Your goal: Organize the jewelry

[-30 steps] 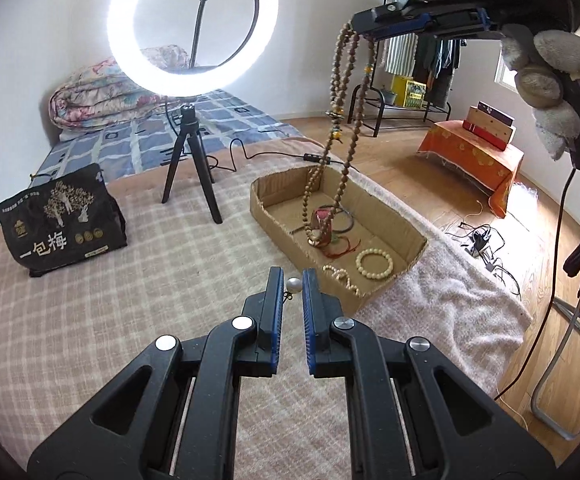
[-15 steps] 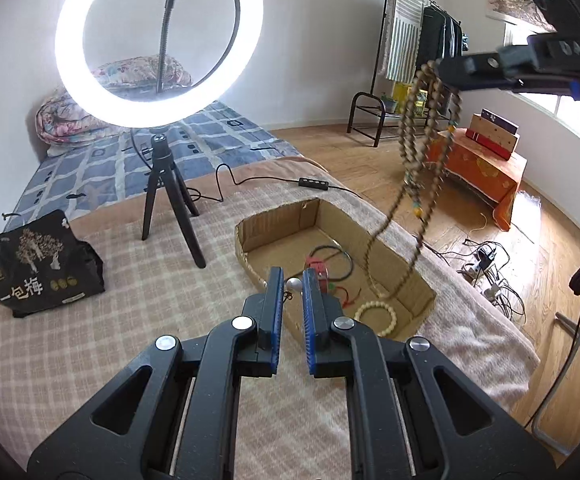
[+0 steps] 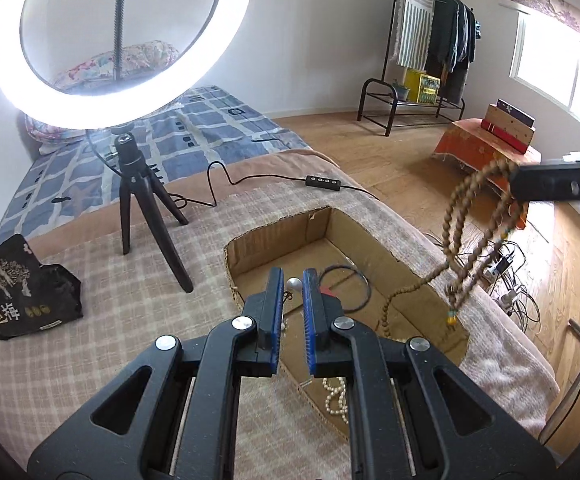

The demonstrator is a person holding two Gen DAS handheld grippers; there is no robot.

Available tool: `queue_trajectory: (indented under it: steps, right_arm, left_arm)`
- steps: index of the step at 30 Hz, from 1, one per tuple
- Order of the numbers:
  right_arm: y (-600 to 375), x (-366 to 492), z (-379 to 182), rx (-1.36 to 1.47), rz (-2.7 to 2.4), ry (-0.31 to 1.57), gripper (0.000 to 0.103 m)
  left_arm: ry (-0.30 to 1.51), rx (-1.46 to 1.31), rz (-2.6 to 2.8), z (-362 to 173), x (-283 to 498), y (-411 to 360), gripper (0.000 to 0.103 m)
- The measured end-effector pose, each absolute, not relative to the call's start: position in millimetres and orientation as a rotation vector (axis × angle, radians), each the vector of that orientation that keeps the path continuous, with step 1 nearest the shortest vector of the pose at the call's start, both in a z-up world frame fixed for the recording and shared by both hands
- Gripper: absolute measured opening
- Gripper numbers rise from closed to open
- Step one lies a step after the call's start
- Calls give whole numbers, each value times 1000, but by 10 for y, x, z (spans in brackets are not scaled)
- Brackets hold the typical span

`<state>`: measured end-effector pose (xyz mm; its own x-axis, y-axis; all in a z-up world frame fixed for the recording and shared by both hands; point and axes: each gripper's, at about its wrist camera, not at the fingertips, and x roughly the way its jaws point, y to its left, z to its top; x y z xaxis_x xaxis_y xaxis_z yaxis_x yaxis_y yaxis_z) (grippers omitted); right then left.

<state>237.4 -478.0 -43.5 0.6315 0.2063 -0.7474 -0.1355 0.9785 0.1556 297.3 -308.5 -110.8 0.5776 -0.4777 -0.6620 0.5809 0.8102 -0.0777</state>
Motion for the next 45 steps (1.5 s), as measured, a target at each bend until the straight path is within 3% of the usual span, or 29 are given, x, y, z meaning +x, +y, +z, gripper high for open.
queue_trajectory:
  steps: [18, 20, 22, 23, 25, 28, 30, 35, 39, 45]
  right_arm:
    - [-4827, 2517, -1171, 119, 225, 976, 12]
    - [-4813, 2523, -1202, 118, 228, 980, 17]
    - [-4799, 2532, -1238, 109, 226, 979, 31]
    - [-4784, 2528, -1240, 101, 222, 977, 33]
    - [-4745, 2514, -1256, 79, 215, 978, 53]
    - [-4691, 2472, -1260, 40, 180, 965, 77]
    - [-4665, 2453, -1259, 31, 172, 964, 81]
    - [-4585, 2389, -1238, 5, 140, 960, 92]
    - [-4524, 2324, -1179, -27, 90, 942, 103]
    - [-4492, 2267, -1094, -26, 51, 932, 103]
  left_arm:
    - [778, 159, -569, -1381, 3299, -3357, 8]
    - [783, 161, -558, -1392, 3313, -3356, 8]
    - [787, 159, -558, -1401, 3318, -3349, 12]
    - [788, 158, -557, -1402, 3319, -3344, 19]
    - [771, 156, -551, -1392, 3307, -3324, 51]
    - [750, 164, -544, -1374, 3276, -3300, 54]
    - [753, 173, -544, -1369, 3264, -3299, 57]
    - [742, 174, -537, -1328, 3223, -3265, 80]
    - [743, 172, -533, -1286, 3196, -3237, 82]
    - [745, 168, -523, -1210, 3133, -3154, 83]
